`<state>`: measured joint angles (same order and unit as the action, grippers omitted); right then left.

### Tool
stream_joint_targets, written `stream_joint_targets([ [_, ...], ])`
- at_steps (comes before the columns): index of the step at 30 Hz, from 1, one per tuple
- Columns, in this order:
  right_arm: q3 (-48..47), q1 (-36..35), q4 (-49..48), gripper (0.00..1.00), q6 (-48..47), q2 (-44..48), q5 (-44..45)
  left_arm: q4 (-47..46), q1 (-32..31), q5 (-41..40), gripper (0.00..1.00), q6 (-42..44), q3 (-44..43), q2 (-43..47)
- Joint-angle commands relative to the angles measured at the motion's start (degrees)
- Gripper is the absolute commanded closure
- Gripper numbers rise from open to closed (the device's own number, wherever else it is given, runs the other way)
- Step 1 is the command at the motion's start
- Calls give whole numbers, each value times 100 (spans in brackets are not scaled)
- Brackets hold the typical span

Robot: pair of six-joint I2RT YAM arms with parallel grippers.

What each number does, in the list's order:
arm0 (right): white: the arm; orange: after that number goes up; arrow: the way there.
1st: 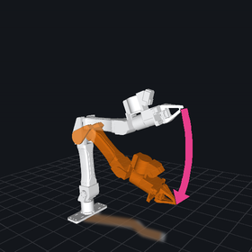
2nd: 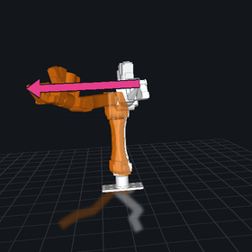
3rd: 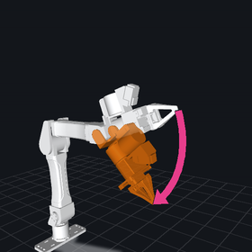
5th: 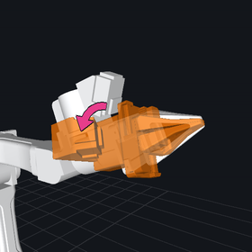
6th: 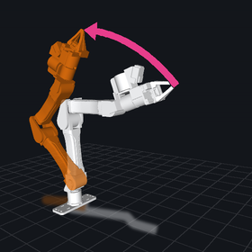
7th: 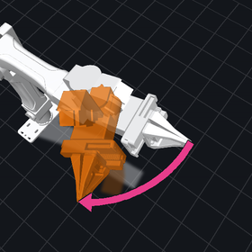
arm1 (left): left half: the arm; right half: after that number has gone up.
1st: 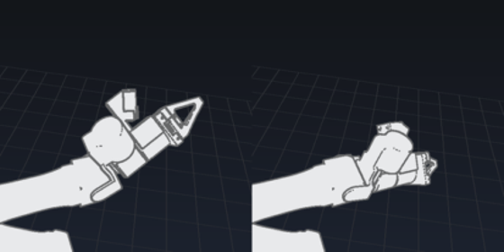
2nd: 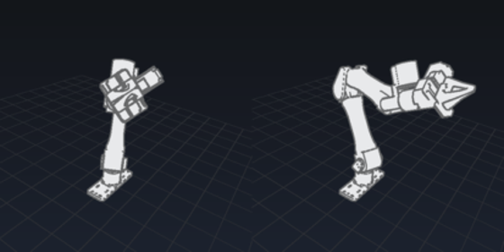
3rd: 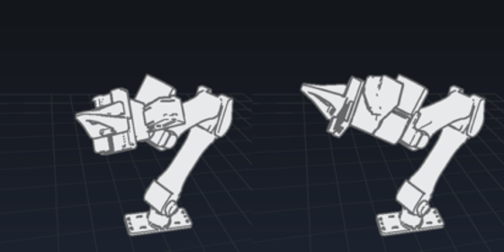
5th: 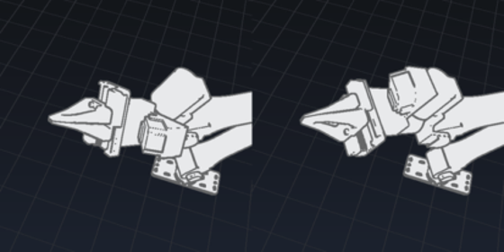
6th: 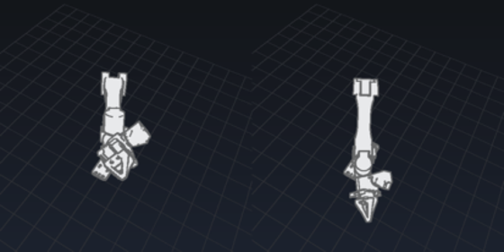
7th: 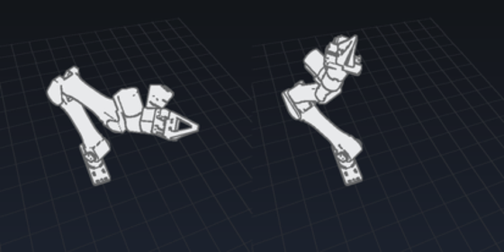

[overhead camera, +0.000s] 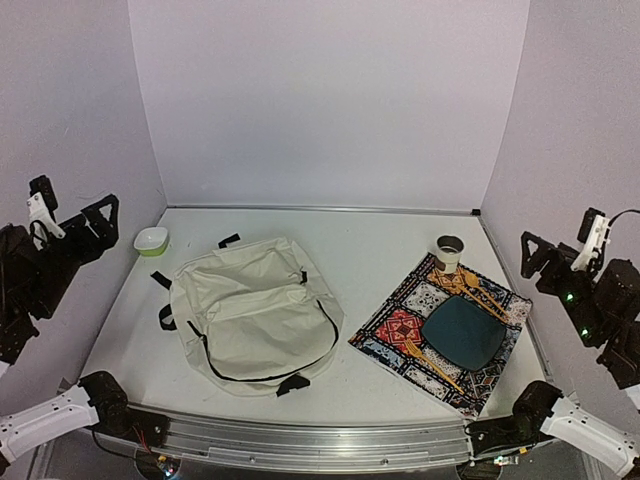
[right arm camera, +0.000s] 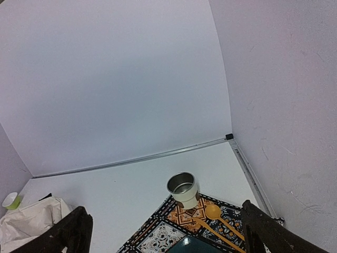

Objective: Pack the student bag
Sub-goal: Reset both arms

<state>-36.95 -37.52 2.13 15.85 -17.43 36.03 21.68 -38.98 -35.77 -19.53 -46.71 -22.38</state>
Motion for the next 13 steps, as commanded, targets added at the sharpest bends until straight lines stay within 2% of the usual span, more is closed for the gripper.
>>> stream_joint_targets([
  [1,240,4,96,2,-215,86,339,286,13,-234,0,-34,294,450],
  [6,368,8,103,2,-189,73,291,337,12,-323,1,-110,424,705],
  [13,399,7,103,2,-170,122,296,371,13,-466,1,-189,418,592],
])
